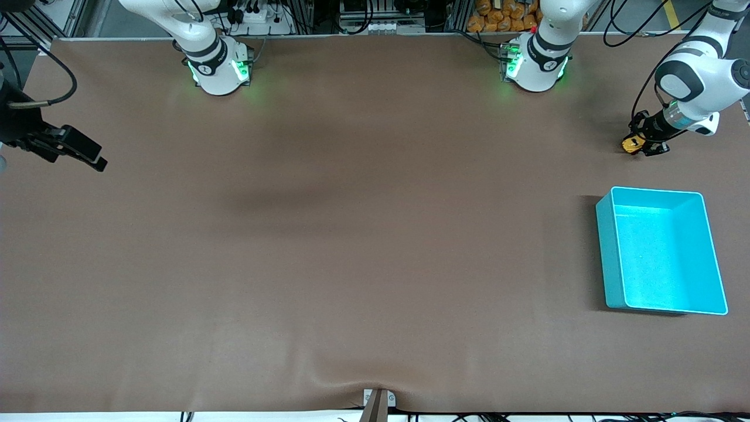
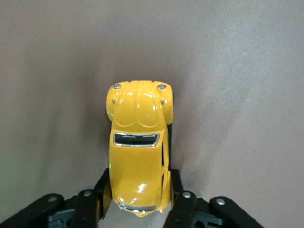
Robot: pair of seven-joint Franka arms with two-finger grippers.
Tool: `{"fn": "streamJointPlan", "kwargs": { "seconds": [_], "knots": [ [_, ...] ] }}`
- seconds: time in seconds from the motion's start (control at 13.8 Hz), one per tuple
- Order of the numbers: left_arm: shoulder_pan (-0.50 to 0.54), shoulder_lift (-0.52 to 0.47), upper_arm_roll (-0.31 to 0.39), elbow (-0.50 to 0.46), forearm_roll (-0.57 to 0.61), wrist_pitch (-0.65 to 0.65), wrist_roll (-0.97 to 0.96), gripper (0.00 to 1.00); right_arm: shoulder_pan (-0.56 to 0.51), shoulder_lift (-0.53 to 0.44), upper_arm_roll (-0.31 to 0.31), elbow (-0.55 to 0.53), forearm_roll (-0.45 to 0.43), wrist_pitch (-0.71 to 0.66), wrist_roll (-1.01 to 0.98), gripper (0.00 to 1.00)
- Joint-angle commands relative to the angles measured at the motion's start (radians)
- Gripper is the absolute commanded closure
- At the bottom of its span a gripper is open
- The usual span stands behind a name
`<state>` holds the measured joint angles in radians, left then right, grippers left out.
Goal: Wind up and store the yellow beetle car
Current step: 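Lift the car with the left gripper and carry it over the box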
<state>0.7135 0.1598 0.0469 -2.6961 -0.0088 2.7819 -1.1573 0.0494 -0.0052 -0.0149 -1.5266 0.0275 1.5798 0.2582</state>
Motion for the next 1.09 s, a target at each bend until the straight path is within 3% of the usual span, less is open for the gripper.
{"fn": "streamJointPlan", "kwargs": {
  "seconds": [0.0, 0.36, 0.58, 0.72, 1.01],
  "knots": [
    [0.009, 0.004, 0.01, -0.005, -0.017, 0.019, 0.028, 1.0, -0.02, -0.004, 0.01, 0.005, 0.006, -0.021, -0.011, 0.0],
    [-0.006, -0.008, 0.005, 0.007, -0.014, 0.018, 0.039, 1.0, -0.023, -0.004, 0.01, 0.005, 0.008, -0.046, -0.01, 0.0],
    [-0.042, -0.058, -0.039, 0.01, -0.014, 0.007, 0.033, 1.0, -0.023, -0.006, 0.012, 0.005, 0.008, -0.055, -0.01, 0.0],
    [-0.049, -0.109, -0.082, 0.044, -0.016, -0.104, 0.021, 1.0, -0.025, -0.006, 0.012, 0.005, 0.008, -0.055, -0.011, 0.0],
    [-0.049, -0.213, -0.096, 0.152, -0.016, -0.382, 0.039, 1.0, -0.025, -0.006, 0.01, 0.005, 0.008, -0.057, -0.014, 0.0]
  ]
}}
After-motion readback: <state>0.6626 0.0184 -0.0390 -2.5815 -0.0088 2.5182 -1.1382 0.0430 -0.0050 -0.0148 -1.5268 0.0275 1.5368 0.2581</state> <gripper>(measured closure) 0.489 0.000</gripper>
